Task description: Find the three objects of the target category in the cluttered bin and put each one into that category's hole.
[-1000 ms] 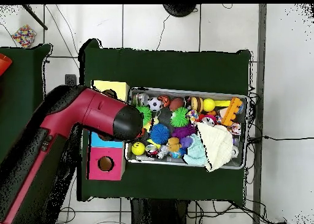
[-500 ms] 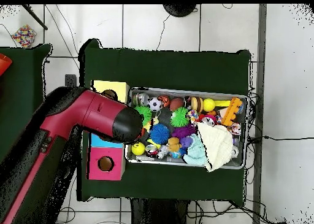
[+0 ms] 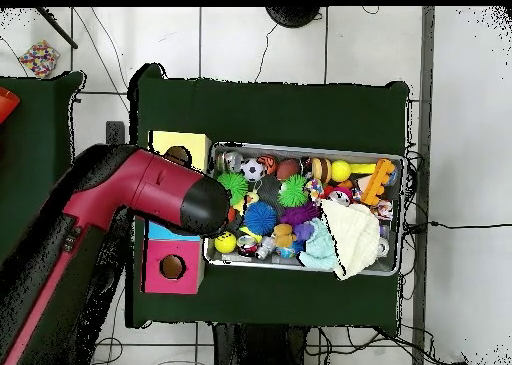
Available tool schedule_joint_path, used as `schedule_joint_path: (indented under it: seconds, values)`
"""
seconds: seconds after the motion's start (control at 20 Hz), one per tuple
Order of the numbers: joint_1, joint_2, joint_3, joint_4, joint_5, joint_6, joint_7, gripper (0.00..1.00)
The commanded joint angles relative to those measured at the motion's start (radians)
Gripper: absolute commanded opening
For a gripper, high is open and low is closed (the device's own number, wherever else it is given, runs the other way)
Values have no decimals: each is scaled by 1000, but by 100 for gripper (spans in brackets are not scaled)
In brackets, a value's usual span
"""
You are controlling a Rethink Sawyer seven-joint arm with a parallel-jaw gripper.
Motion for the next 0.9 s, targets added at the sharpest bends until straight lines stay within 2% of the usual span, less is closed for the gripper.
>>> schedule_joint_path:
  seconds: [0.05,0.6,0.9]
  values:
    - [-12,-13,93,40,85,62,305,0]
    - [-10,-21,97,34,125,113,291,0]
    - [-6,-15,98,37,113,96,300,0]
